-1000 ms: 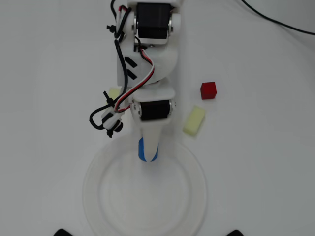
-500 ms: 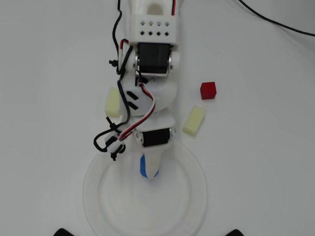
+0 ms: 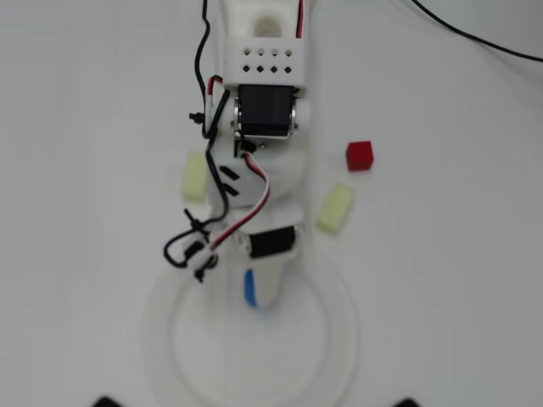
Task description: Grasp a blue block and put it in the dish.
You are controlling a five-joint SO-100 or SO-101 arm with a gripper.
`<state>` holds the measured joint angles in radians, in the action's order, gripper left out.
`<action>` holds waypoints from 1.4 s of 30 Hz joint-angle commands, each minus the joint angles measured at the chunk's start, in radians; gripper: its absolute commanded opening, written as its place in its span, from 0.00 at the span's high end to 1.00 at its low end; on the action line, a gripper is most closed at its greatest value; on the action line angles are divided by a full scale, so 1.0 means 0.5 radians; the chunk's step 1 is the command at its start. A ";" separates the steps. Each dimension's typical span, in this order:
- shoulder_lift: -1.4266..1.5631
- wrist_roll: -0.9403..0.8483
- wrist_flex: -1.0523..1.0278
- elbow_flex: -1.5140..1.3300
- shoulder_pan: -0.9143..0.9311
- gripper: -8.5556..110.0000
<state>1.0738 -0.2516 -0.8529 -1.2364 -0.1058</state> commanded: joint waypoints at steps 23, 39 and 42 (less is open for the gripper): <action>1.608 -0.012 -0.730 -0.647 0.077 0.54; 3.356 0.325 -0.586 -2.568 0.077 0.53; 3.771 0.350 -0.617 -2.896 0.080 0.55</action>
<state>2.8302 -0.0874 -1.1582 -2.6108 -0.0782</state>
